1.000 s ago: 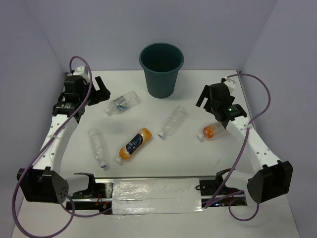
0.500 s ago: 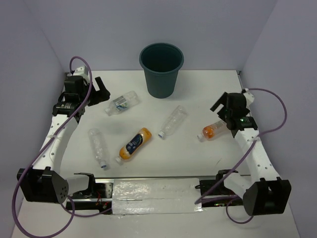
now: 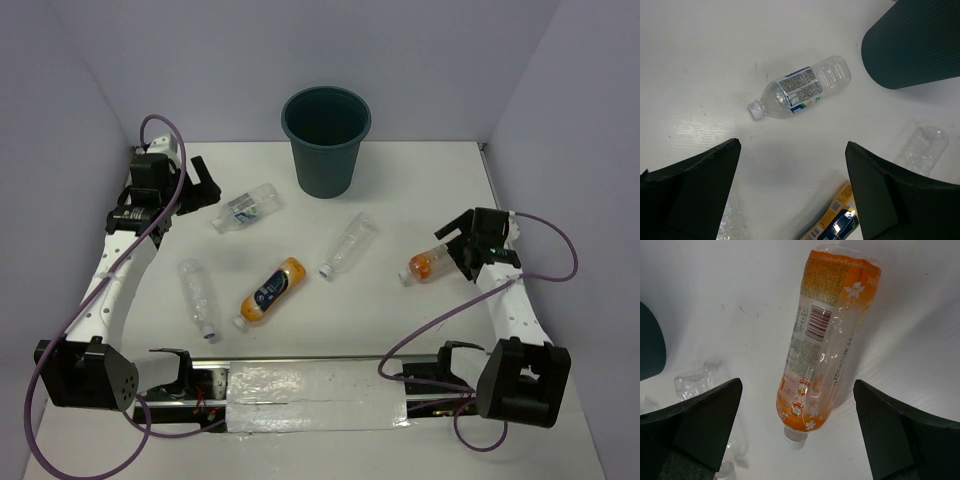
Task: Put the plastic bottles in the bin
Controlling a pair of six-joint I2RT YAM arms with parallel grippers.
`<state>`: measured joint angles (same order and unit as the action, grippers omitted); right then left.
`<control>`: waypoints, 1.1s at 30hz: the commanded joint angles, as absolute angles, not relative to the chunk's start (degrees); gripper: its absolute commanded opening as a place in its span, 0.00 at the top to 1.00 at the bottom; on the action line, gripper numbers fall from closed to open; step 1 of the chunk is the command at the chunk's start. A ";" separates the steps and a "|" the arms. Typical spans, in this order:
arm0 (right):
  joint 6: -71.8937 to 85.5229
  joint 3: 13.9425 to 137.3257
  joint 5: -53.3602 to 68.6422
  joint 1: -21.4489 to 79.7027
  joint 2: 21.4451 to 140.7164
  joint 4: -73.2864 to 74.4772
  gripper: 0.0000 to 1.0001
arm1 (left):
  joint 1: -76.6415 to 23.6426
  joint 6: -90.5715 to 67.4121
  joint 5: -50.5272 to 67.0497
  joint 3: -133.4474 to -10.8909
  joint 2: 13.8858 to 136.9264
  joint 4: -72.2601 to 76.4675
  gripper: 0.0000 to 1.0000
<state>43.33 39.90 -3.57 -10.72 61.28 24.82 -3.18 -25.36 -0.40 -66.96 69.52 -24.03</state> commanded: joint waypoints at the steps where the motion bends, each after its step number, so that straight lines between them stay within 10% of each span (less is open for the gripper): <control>1: 45.79 39.46 -1.41 -11.07 63.97 19.78 0.00 | -3.16 -23.99 -0.70 -68.29 68.11 -22.94 0.00; 15: 48.16 35.77 -0.26 -10.99 79.18 11.69 0.02 | -3.25 -23.99 -0.53 -68.20 68.12 -22.94 0.01; 21: 47.20 36.64 -2.02 -10.37 75.69 13.18 0.44 | -3.16 -23.91 -0.88 -68.73 68.38 -23.47 0.01; 33: 39.47 78.01 -17.39 9.21 71.79 25.93 0.53 | -3.25 -25.13 -1.05 -69.78 68.29 -24.95 0.01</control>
